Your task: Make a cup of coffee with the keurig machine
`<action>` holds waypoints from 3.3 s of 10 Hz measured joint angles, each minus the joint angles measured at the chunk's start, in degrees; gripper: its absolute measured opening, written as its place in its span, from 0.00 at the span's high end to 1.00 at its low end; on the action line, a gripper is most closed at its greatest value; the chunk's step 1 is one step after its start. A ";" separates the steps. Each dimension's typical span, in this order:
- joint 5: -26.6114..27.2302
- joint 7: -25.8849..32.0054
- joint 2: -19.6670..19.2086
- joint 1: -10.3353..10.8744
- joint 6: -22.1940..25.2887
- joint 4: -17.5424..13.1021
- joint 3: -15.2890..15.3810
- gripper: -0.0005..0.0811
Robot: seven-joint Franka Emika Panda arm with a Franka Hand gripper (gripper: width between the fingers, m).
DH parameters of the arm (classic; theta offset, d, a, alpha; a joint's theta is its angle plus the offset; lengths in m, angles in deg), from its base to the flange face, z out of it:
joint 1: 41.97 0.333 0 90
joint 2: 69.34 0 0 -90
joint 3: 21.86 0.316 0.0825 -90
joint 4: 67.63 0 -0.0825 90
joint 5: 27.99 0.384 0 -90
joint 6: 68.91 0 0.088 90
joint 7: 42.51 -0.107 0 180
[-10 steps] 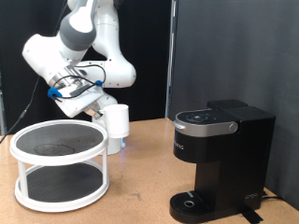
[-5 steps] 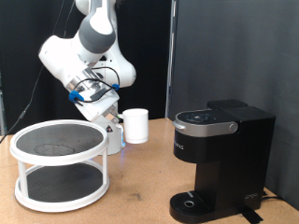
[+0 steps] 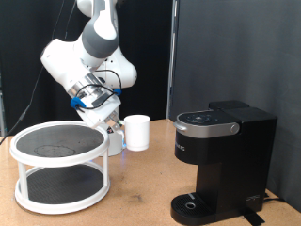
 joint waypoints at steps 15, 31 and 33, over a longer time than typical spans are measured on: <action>8.88 4.66 -17.46 3.87 -11.28 -5.10 10.05 0.98; 37.17 24.15 -28.92 7.55 -23.72 -8.78 20.23 0.98; 37.97 25.35 -29.76 7.55 -23.72 -9.60 20.24 0.98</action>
